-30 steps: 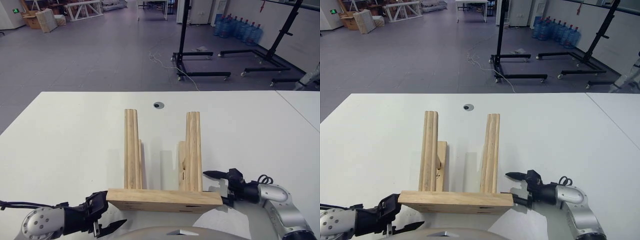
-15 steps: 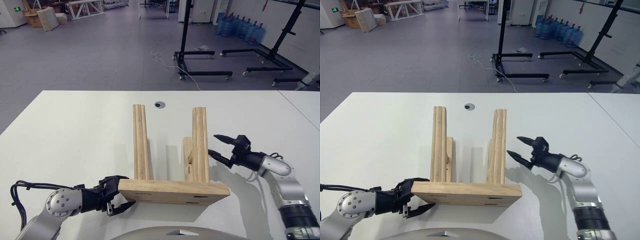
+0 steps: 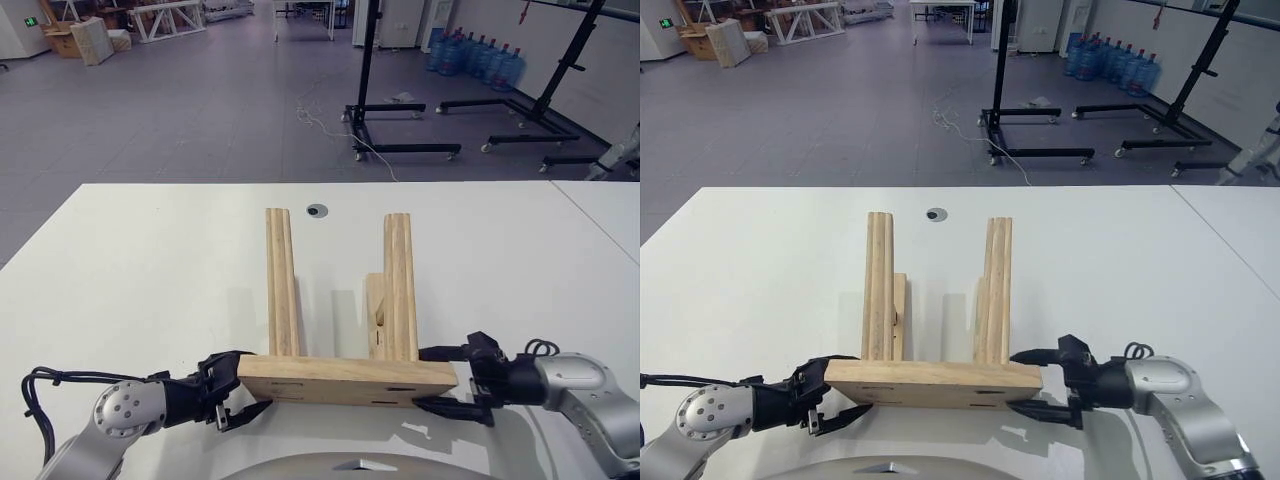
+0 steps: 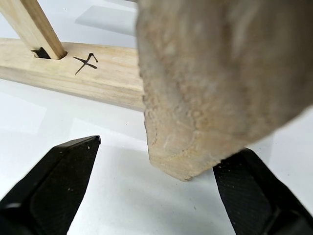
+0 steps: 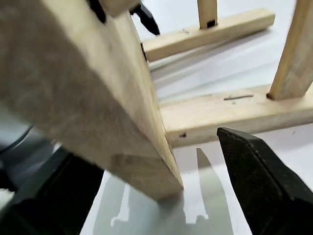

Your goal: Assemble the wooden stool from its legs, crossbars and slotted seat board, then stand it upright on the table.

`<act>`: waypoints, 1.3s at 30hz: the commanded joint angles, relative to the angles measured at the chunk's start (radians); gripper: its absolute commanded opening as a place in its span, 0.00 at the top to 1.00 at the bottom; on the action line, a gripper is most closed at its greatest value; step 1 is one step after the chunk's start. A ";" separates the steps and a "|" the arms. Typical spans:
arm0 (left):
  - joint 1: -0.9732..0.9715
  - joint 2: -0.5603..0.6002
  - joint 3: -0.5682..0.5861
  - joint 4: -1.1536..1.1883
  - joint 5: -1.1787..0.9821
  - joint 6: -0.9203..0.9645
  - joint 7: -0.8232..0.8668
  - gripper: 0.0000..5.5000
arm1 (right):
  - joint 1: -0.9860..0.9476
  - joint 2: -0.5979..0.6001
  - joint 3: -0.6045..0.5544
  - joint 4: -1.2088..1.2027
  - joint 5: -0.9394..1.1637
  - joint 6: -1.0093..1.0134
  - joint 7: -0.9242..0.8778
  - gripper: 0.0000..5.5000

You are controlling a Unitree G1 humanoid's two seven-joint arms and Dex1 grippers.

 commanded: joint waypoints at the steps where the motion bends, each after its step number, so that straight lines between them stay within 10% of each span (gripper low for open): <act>1: -0.036 0.003 -0.005 0.028 0.018 -0.017 0.009 0.28 | -0.047 0.063 0.021 0.027 -0.031 -0.043 -0.064 0.29; 11: -0.296 -0.064 0.048 0.268 0.073 -0.096 0.124 0.28 | -0.262 0.162 0.075 0.360 -0.120 -0.190 -0.056 0.29; 26: -0.436 -0.047 0.016 0.380 -0.053 -0.186 -0.125 0.31 | -0.440 0.203 0.109 0.564 -0.162 -0.272 0.003 0.28; 39: -0.450 -0.042 -0.002 0.414 -0.113 -0.208 -0.264 0.65 | -0.499 0.206 0.101 0.609 -0.161 -0.257 0.067 0.65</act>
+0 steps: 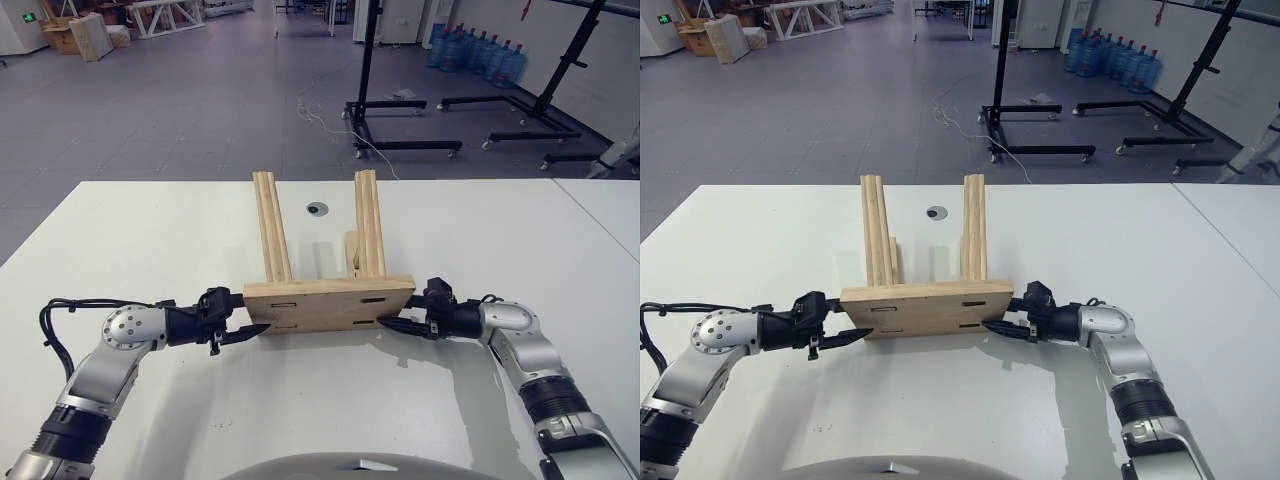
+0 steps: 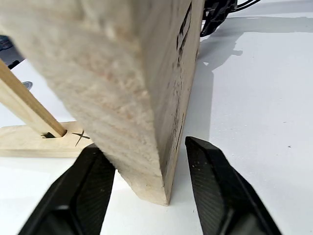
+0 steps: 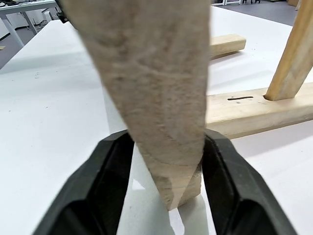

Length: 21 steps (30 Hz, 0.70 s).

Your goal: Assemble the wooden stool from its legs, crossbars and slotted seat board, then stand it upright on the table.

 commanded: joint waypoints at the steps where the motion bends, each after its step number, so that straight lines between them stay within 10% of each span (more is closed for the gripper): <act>1: -0.012 0.005 -0.026 0.008 -0.001 -0.003 -0.031 0.68 | -0.022 -0.001 0.000 -0.001 -0.004 0.007 0.004 0.65; 7: 0.047 0.031 0.010 -0.084 -0.152 0.151 -0.089 0.71 | 0.019 -0.035 0.013 -0.144 0.067 0.164 0.055 0.65; 15: 0.361 0.209 0.243 -0.521 -0.668 0.563 -0.138 0.75 | 0.036 -0.431 -0.060 -0.606 0.527 1.024 0.248 0.68; 21: 0.235 0.231 0.476 -0.504 -1.218 0.696 0.114 0.77 | -0.197 -0.564 -0.077 -0.563 0.864 1.573 0.274 0.70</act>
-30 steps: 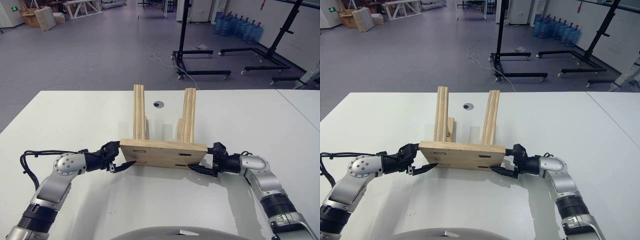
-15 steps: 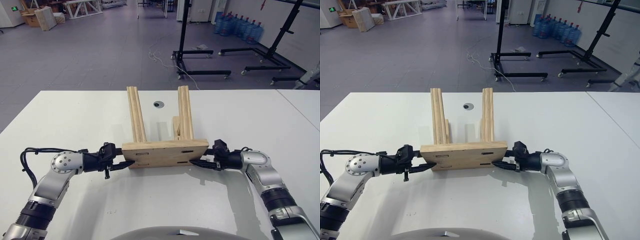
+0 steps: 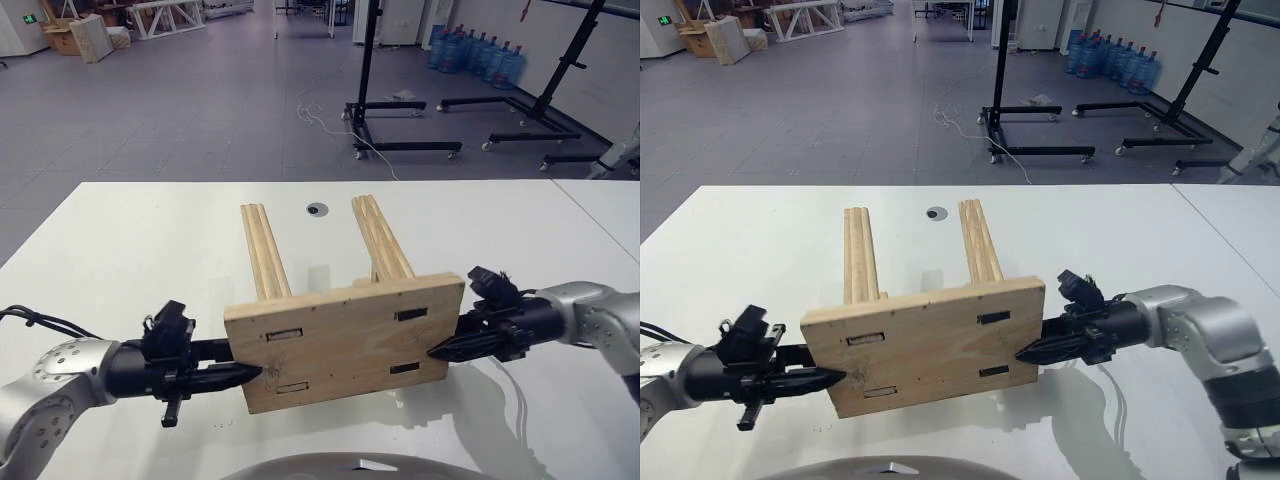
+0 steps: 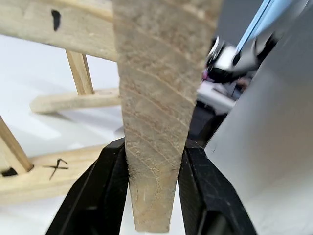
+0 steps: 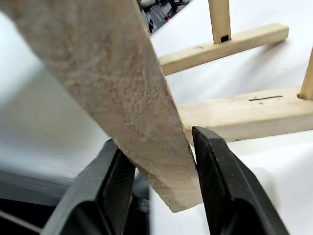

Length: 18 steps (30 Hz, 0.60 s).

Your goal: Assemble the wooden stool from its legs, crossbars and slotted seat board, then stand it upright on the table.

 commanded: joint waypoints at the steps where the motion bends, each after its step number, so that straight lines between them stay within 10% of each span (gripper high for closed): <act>1: -0.122 0.063 0.150 -0.006 -0.410 0.099 0.187 0.77 | -0.238 -0.118 0.049 0.054 0.337 0.450 0.069 0.70; 13: -0.305 -0.127 0.077 0.288 -0.410 0.138 0.411 0.76 | -0.556 -0.244 0.585 0.351 0.713 0.485 0.023 0.69; 18: -0.344 -0.138 0.095 0.380 -0.412 0.189 0.422 0.56 | -0.632 -0.176 0.676 0.538 0.842 0.485 -0.090 0.71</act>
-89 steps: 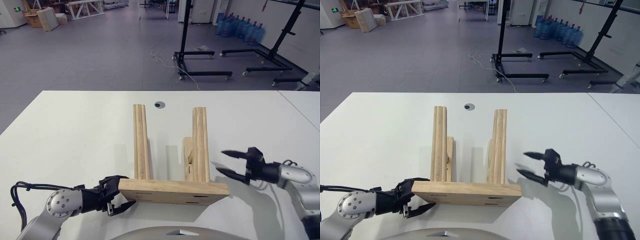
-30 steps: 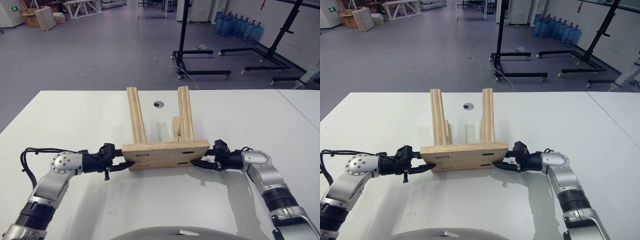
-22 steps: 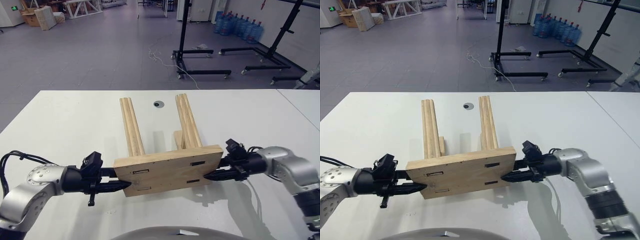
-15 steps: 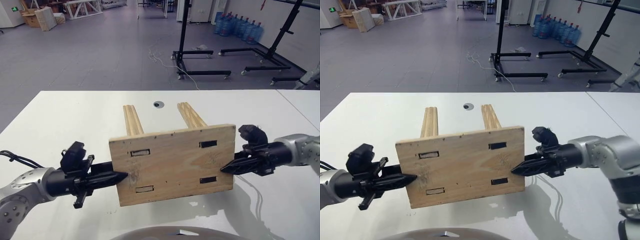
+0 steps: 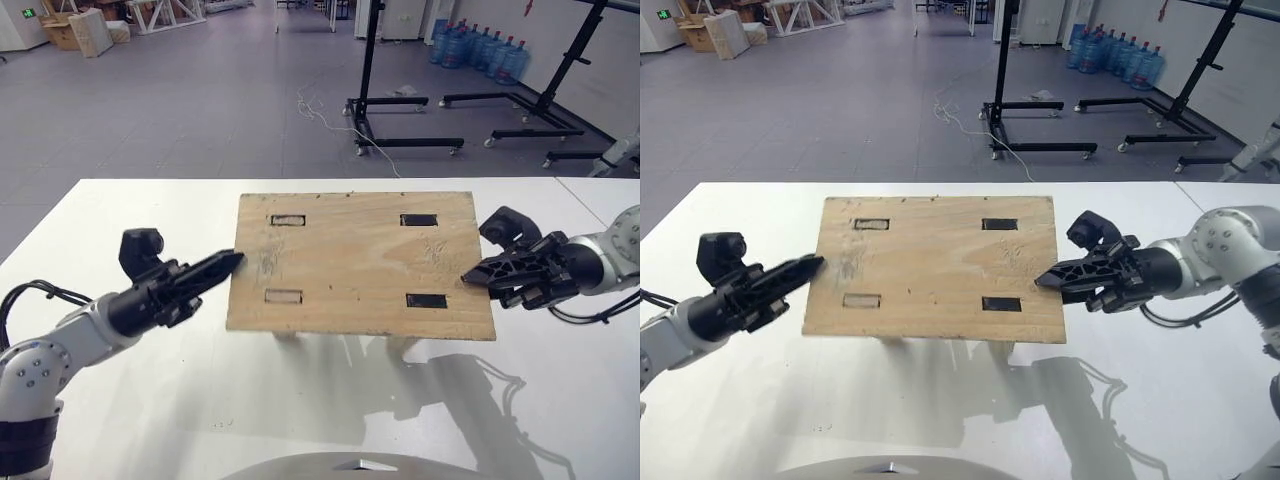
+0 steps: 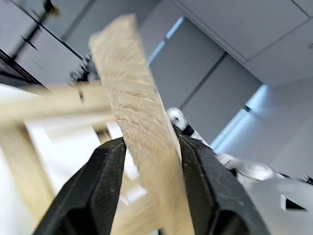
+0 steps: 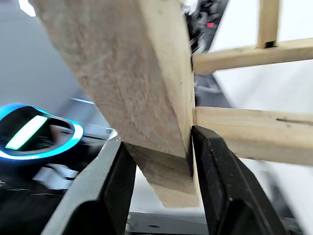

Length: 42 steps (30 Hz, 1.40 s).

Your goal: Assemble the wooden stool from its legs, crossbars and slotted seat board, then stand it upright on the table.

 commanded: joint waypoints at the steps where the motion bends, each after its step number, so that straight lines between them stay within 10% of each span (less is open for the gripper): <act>1: -0.041 -0.012 0.035 0.057 0.025 0.014 0.016 0.54 | -0.083 0.062 0.038 0.142 0.144 0.010 -0.061 0.72; 9: -0.060 -0.039 0.041 0.058 0.141 -0.002 -0.005 0.33 | -0.061 0.212 -0.160 0.244 0.094 0.001 -0.331 0.73; 16: -0.008 -0.104 0.021 -0.014 0.242 -0.021 -0.028 0.11 | -0.005 0.335 -0.421 0.259 -0.072 -0.025 -0.500 0.44; 22: 0.054 -0.158 0.024 -0.099 0.306 -0.066 -0.031 0.10 | 0.103 0.340 -0.597 0.185 -0.091 0.005 -0.546 0.27; 34: 0.158 -0.209 0.048 -0.188 0.362 -0.139 -0.033 0.10 | 0.666 0.384 -0.986 -0.300 -0.055 -0.121 -0.660 0.27; 42: 0.189 -0.201 0.043 -0.185 0.414 -0.160 -0.080 0.10 | 0.946 0.586 -0.950 -0.720 -0.035 -0.346 -0.786 0.27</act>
